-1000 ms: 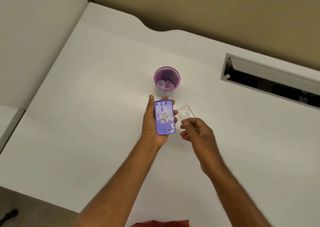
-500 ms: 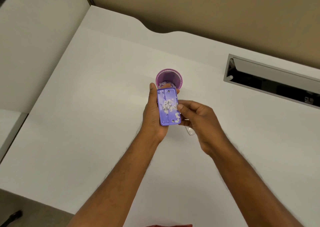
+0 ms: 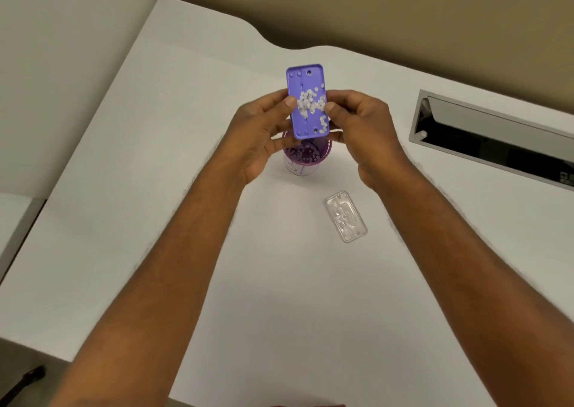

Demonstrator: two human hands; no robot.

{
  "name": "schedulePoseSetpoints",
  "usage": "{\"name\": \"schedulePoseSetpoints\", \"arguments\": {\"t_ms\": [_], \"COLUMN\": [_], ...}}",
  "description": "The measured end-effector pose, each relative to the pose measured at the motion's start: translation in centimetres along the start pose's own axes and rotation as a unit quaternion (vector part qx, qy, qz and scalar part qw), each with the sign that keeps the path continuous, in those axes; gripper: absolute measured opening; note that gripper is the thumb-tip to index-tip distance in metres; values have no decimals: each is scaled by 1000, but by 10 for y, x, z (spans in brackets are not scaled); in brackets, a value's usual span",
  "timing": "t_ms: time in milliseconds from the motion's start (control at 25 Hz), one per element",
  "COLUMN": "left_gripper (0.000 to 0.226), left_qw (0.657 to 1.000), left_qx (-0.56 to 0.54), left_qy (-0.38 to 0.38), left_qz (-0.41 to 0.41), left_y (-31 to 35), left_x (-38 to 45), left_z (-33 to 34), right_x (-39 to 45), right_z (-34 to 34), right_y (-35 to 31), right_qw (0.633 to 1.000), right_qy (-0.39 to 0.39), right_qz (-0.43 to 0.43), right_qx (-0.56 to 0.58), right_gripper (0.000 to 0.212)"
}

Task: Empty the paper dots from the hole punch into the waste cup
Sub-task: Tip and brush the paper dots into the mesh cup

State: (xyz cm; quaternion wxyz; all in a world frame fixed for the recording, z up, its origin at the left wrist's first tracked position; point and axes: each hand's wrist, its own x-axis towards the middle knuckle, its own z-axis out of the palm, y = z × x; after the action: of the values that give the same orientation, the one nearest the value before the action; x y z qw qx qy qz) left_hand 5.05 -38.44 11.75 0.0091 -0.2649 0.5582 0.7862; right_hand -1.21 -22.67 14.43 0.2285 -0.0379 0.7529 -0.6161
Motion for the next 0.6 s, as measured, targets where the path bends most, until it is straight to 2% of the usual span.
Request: {"name": "schedulePoseSetpoints", "arguments": {"t_ms": [240,320,480,600], "left_gripper": [41,43,41,41], "left_qw": [998,997,997,997], "left_qx": [60,72,71,75], "left_qy": [8,12,11,16], "left_qz": [11,12,18,24], "left_y": [7,4,-2,-4], "left_x": [23,26,26,26], "left_z": [-6,-7,-10,-11], "right_x": [15,12,5,1], "right_z": [6,7,7,7], "right_y": [19,27,38,43], "right_qw": [987,973,921,860], "right_qy": [35,47,29,0], "right_qz": [-87,-135,-251,-309], "right_qx": [-130,-184,-296,-406], "right_gripper": [41,40,42,52]}}
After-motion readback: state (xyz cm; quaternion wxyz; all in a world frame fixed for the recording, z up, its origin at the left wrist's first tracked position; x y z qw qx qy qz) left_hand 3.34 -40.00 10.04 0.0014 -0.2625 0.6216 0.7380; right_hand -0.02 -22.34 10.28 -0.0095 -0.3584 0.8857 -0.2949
